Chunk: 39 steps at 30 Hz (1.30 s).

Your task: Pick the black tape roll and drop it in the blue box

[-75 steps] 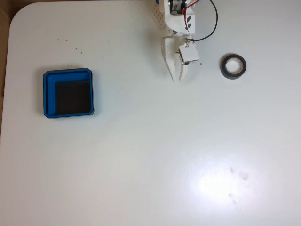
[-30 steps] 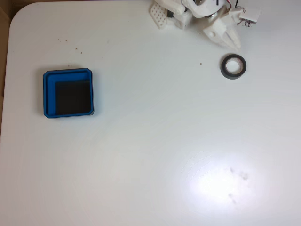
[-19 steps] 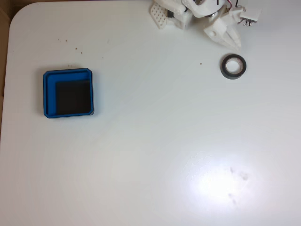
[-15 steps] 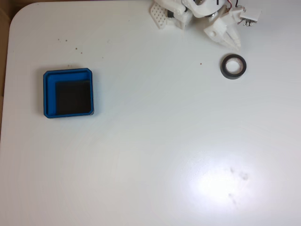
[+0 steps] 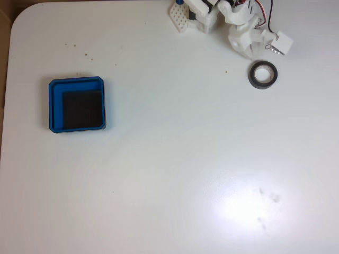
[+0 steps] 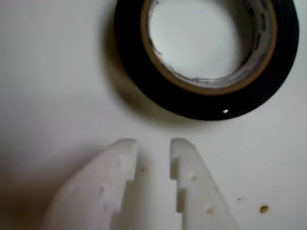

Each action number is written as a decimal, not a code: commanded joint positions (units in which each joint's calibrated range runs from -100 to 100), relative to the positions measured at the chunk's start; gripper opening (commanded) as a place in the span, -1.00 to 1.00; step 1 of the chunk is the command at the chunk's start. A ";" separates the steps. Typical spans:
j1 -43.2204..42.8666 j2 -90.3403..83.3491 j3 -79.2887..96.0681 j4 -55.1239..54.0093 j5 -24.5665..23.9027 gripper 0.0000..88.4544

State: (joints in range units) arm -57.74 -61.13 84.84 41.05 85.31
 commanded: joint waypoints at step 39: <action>0.15 38.31 -30.67 -1.28 7.07 -0.59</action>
State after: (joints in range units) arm -57.74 -24.56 58.74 40.72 92.24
